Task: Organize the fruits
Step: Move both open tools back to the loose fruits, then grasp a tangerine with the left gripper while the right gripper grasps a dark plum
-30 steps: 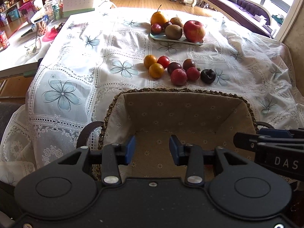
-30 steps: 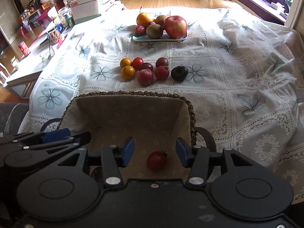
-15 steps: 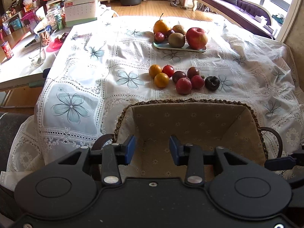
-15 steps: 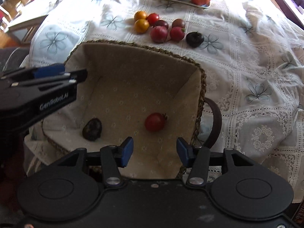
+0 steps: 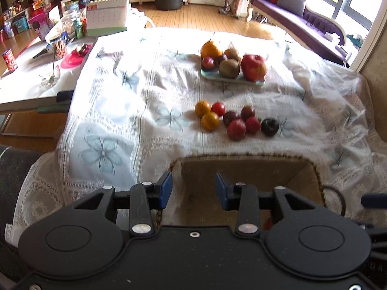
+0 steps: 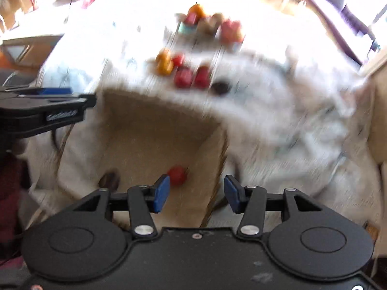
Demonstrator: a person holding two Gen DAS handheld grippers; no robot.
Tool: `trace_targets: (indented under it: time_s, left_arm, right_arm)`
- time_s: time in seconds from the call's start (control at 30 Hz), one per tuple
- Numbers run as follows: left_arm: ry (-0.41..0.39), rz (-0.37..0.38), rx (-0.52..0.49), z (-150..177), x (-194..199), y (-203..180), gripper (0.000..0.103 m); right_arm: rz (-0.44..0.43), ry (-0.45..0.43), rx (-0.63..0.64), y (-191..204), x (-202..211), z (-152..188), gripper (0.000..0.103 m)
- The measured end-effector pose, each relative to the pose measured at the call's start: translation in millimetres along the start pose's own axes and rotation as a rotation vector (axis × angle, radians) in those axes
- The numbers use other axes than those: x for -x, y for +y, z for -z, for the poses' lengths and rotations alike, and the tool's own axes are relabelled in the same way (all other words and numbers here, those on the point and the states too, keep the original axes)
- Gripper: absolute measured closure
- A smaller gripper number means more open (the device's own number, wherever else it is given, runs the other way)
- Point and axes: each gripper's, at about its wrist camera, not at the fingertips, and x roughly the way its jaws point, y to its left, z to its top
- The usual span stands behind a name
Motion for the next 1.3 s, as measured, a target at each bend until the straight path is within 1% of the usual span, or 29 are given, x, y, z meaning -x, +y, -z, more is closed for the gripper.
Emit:
trace_targets:
  time_s: [0.03, 0.07, 0.1, 0.13, 0.2, 0.23, 0.27, 0.3, 0.37, 0.47, 0.5, 0.6, 0.7, 0.8, 0.87, 0.93, 0.97, 1.07, 1.13, 1.17, 1.23, 1.3]
  left_arm:
    - [-0.016, -0.004, -0.002, -8, 2, 0, 0.056]
    - [-0.032, -0.014, -0.002, -14, 3, 0, 0.056]
    - [-0.056, -0.028, -0.003, -23, 3, -1, 0.056]
    - [-0.080, -0.043, -0.008, -30, 3, -2, 0.055]
    - [-0.112, -0.063, -0.002, -45, -1, -2, 0.055]
    - [-0.121, -0.063, 0.008, -53, -5, -2, 0.055]
    - [-0.124, -0.058, 0.019, -60, -10, 0, 0.055]
    - [-0.123, -0.044, 0.030, -67, -17, 1, 0.055]
    - [-0.096, -0.027, 0.055, -77, -33, 2, 0.055]
    - [-0.055, -0.026, 0.099, -86, -60, 3, 0.056]
    - [-0.044, -0.028, 0.098, -88, -70, 1, 0.056]
    - [-0.002, -0.027, 0.058, -91, -99, -7, 0.056]
    - [0.022, -0.045, 0.059, -92, -127, -14, 0.056]
    - [0.029, -0.037, 0.061, -92, -149, -18, 0.056]
    - [0.039, -0.008, 0.066, -92, -162, -20, 0.056]
    - [0.046, 0.011, 0.065, -90, -175, -20, 0.056]
    - [0.048, 0.008, 0.057, -88, -180, -21, 0.056]
    - [0.034, -0.026, 0.003, -82, -191, -23, 0.056]
    - [0.026, -0.040, -0.009, -78, -196, -22, 0.056]
    - [0.028, -0.035, -0.007, -77, -198, -21, 0.056]
    - [0.028, -0.006, -0.007, -78, -198, -19, 0.056]
    - [0.022, 0.013, 0.007, -79, -197, -19, 0.056]
  right_arm:
    - [0.014, -0.034, 0.011, -2, 2, -6, 0.051]
    - [0.012, -0.053, 0.016, -5, 2, -12, 0.051]
    - [-0.001, -0.058, -0.008, -11, 1, -22, 0.051]
    - [-0.035, -0.057, -0.047, -19, -2, -31, 0.051]
    - [-0.135, -0.059, -0.103, -37, -11, -51, 0.051]
    - [-0.177, -0.067, -0.135, -45, -18, -61, 0.051]
    - [-0.198, -0.075, -0.182, -53, -26, -69, 0.051]
    - [-0.205, -0.083, -0.238, -61, -35, -78, 0.050]
    - [-0.204, -0.088, -0.333, -75, -56, -93, 0.050]
    - [-0.186, -0.029, -0.460, -92, -97, -110, 0.050]
    - [-0.180, -0.010, -0.500, -91, -112, -115, 0.051]
    - [-0.130, 0.022, -0.557, -95, -152, -124, 0.051]
    - [-0.109, 0.051, -0.596, -96, -185, -128, 0.054]
    - [-0.110, 0.057, -0.642, -96, -202, -125, 0.054]
    - [-0.111, 0.065, -0.651, -92, -211, -126, 0.054]
    - [-0.103, 0.059, -0.651, -86, -219, -127, 0.054]
    - [-0.101, 0.055, -0.648, -83, -223, -127, 0.055]
    - [-0.077, 0.023, -0.609, -75, -228, -125, 0.056]
    - [-0.051, -0.009, -0.576, -73, -226, -124, 0.054]
    - [-0.072, -0.011, -0.579, -75, -227, -123, 0.052]
    - [-0.135, -0.019, -0.592, -79, -228, -120, 0.053]
    - [-0.143, -0.031, -0.593, -81, -231, -119, 0.052]
